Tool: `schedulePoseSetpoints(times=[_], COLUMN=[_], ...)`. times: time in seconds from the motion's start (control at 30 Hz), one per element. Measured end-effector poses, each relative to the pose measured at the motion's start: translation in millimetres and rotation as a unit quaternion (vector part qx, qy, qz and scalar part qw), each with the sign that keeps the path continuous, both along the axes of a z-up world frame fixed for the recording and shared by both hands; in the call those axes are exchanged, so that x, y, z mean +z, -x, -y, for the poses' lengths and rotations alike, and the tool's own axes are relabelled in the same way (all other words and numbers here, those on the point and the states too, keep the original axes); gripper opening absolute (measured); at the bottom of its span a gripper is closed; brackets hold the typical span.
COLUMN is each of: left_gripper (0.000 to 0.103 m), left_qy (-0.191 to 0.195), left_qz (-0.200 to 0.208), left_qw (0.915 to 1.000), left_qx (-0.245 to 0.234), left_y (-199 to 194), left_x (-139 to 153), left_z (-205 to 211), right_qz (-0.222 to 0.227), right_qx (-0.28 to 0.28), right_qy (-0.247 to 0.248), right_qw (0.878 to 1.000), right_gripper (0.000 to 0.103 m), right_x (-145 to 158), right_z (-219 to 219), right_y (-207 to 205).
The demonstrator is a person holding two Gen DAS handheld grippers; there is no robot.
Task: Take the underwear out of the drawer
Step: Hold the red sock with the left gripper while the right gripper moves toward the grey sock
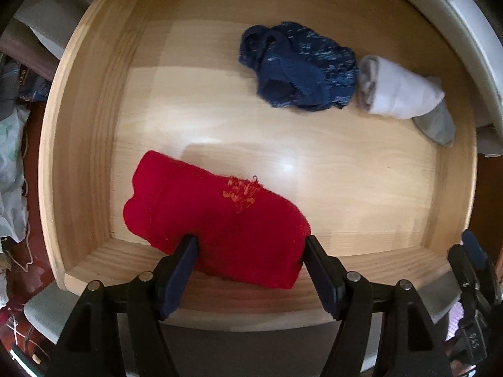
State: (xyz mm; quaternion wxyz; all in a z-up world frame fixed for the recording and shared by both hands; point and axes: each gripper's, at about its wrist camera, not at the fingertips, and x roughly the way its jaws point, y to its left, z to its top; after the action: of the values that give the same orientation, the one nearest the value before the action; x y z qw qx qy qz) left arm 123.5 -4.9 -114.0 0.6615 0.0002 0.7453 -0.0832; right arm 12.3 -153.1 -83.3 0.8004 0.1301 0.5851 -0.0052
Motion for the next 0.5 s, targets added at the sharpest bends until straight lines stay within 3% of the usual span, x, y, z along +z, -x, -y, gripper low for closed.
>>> schedulePoseSetpoints(times=[0.2,0.3,0.43,0.5], left_gripper=[0.072,0.072,0.072,0.070], left_qy=[-0.072,-0.077,-0.082,-0.085], left_qz=[0.025,0.026,0.026,0.028], left_qw=[0.9964,0.9958,0.9951,0.9948], left_qx=[-0.038,-0.042,-0.048,-0.050], left_y=[7,8,8,16], left_x=[-13,-13,-14,-24], left_z=[-5,-5,-7,11], right_qz=[-0.004,-0.009,0.015,0.012], right_qx=[0.012,0.041,0.127,0.145], right_qy=[-0.010,-0.031,0.048,0.060], right_qw=[1.000,0.999,0.991,0.987], right_gripper=[0.072,0.072,0.071,0.067], right_x=[-1,-3,5,4], right_z=[0,-1,-9,-6], right_y=[-1,-9,-26,-35])
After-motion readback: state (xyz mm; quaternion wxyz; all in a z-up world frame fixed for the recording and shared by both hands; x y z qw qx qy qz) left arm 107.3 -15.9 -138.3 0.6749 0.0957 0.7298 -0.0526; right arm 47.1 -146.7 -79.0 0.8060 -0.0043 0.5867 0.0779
